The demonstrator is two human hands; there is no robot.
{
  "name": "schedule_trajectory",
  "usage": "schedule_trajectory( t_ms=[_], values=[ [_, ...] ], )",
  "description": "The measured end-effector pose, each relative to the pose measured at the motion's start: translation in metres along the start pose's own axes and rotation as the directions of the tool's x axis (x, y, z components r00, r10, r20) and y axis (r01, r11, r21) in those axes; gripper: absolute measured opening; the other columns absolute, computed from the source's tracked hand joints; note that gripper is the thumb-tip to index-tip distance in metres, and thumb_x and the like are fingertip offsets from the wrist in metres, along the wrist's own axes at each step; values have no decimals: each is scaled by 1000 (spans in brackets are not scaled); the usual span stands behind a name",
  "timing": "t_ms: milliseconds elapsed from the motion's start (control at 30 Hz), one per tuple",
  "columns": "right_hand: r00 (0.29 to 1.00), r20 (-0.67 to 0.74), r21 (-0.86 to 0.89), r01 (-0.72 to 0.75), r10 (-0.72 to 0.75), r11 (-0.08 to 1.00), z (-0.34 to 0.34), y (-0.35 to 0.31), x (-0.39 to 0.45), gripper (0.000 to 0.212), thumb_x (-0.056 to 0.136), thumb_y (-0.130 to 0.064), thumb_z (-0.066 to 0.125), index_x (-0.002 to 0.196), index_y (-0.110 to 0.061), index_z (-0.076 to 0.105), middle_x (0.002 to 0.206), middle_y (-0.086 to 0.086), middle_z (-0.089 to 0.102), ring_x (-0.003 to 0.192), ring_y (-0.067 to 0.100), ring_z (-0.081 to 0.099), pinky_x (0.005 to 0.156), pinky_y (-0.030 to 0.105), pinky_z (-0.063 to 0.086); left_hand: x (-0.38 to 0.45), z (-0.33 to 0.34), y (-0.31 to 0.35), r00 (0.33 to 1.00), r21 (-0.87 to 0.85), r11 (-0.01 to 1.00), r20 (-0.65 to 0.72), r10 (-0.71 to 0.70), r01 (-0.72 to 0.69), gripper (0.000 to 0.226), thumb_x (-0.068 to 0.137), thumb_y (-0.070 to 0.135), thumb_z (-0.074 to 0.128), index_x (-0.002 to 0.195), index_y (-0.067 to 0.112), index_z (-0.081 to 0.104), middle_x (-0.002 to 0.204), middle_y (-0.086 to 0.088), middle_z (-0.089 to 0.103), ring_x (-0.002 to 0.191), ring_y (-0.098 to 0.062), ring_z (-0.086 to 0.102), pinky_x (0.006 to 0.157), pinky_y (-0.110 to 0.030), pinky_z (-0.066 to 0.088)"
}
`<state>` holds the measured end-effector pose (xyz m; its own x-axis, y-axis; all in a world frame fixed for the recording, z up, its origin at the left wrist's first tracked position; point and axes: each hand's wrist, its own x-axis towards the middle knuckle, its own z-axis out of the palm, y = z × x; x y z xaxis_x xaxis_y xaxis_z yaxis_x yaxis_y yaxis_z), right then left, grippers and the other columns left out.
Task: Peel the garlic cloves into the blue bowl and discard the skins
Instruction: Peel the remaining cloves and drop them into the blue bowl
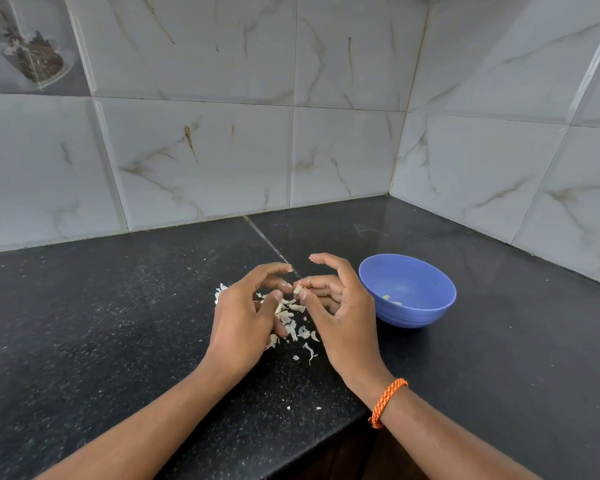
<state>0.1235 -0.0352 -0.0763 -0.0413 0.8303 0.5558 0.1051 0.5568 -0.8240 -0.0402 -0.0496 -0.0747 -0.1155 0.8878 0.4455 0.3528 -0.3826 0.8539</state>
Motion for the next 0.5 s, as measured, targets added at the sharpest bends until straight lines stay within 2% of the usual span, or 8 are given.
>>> schedule_trajectory(
  t_ms=[67,167,233,367,500],
  values=[
    [1000,-6,-50,17,-17,999,0,0,0,48,97,-7,77,137,-26,61,100,-8,79,97,8,77,88,25,62,-1,-1,3,1000,-30,1000,-19,-3,3,39,101,11,73,129,37,69,105,12,80,52,-25,74,51,-33,57],
    [998,10,-143,57,-56,988,2,1,-1,51,96,-7,78,139,-27,59,100,-11,78,97,2,76,88,19,60,-1,-2,6,998,-51,999,-53,-19,16,42,93,18,85,128,38,70,99,11,82,50,-26,73,53,-40,62],
    [997,22,-182,78,-75,980,2,2,-1,54,96,-6,78,142,-28,59,101,-10,78,97,0,75,87,16,59,-1,-3,8,997,-56,998,-74,-20,16,43,91,19,87,126,38,71,94,10,83,48,-26,72,55,-42,63],
    [996,34,-240,91,-85,967,4,2,-2,60,97,-4,77,149,-29,59,103,-11,77,99,-3,74,87,15,59,-2,-2,9,995,-19,1000,-99,2,-4,43,89,19,89,123,39,72,87,12,81,47,-22,71,59,-36,61],
    [996,44,-245,90,-82,965,4,1,-3,62,97,-3,76,150,-30,58,96,-23,73,96,-5,73,84,11,56,-1,-2,7,991,73,996,-121,50,-41,42,88,21,90,118,44,72,86,19,79,47,-13,66,63,-32,59]
  ],
)
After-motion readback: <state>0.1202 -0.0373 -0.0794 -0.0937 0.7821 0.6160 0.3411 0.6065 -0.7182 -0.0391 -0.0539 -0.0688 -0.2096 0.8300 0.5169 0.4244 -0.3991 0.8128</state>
